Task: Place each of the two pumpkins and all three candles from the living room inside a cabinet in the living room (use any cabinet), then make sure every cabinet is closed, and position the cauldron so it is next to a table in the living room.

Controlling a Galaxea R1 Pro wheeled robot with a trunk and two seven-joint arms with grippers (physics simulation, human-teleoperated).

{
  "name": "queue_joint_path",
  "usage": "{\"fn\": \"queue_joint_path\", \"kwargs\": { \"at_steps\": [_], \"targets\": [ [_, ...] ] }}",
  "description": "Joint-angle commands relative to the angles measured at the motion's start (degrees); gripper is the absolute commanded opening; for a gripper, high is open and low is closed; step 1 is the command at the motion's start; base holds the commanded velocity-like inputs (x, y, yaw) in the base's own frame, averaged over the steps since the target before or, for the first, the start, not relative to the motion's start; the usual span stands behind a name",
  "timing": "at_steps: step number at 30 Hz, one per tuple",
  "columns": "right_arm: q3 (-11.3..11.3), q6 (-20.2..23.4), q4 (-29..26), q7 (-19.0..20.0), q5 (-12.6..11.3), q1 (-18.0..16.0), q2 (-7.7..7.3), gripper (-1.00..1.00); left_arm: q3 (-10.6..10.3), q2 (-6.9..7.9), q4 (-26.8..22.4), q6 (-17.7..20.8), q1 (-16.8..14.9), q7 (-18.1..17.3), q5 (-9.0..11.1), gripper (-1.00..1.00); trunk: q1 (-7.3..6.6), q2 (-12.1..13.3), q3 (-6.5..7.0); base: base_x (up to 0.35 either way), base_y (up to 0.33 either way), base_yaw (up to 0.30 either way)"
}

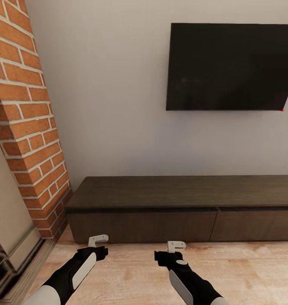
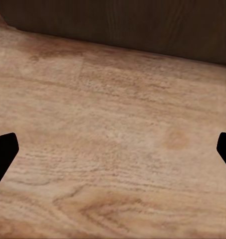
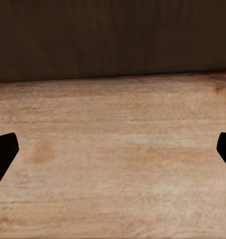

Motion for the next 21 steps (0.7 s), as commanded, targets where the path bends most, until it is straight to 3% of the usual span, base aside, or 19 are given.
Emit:
{"fn": "queue_joint_path", "kwargs": {
  "at_steps": [1,10,21],
  "targets": [
    [0.32,0.20,-0.12,-0.49,-0.39,-0.05,-0.05,1.00,-0.42,0.08,-0.10,0.09,-0.06,0.57,0.61,1.00,-0.24,0.39,0.12,0.000,0.000,0.000],
    [0.39,0.20,-0.13,-0.41,-0.39,-0.05,0.00,1.00,-0.42,0.07,0.17,0.03,-0.04,0.64,0.61,1.00,-2.21,4.00,1.68,0.000,0.000,-0.005],
    [0.32,0.96,-0.08,-0.40,-0.46,-0.05,0.03,1.00,-0.42,0.04,0.39,-0.01,-0.03,0.66,0.60,1.00,-4.63,8.41,2.83,0.000,0.000,-0.100]
  ]
}}
